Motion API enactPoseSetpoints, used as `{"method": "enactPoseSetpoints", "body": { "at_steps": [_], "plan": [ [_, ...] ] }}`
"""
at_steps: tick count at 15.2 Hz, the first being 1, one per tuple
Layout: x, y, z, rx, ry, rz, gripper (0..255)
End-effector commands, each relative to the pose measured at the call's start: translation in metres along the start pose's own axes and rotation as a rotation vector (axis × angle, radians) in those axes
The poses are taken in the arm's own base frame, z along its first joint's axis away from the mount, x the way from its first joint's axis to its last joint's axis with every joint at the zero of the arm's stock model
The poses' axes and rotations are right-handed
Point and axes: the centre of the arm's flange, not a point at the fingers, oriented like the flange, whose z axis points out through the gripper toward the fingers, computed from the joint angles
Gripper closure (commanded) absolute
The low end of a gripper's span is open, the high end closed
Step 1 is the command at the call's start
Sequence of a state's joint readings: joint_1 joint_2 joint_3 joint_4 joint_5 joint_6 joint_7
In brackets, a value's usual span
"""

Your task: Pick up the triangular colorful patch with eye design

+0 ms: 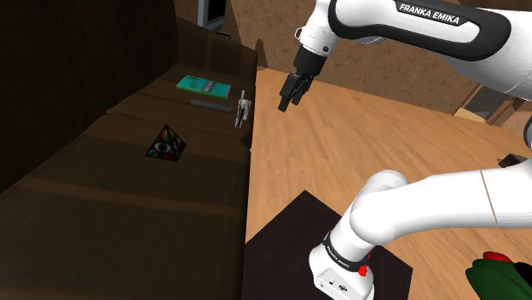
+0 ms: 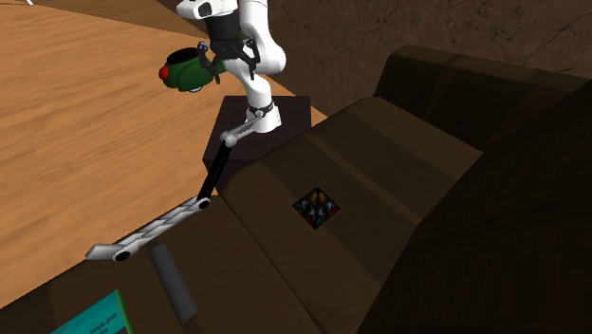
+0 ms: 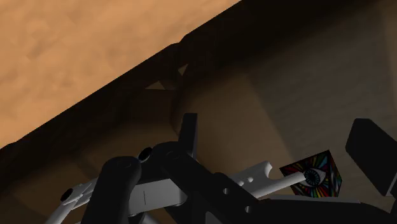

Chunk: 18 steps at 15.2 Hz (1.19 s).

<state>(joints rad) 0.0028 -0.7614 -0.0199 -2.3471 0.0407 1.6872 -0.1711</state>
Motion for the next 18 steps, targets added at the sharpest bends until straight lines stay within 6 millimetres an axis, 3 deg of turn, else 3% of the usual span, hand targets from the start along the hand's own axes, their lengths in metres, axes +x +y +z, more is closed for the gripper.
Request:
{"method": "enactPoseSetpoints", "body": {
  "at_steps": [1,9,18],
  "plan": [
    [0.0,0.0,0.0,0.0,0.0,0.0,0],
    [0.061,-0.024,0.064,0.056,0.113,-0.122,0],
    [0.133,-0.064,0.125,0.119,0.241,-0.26,0]
  ]
}}
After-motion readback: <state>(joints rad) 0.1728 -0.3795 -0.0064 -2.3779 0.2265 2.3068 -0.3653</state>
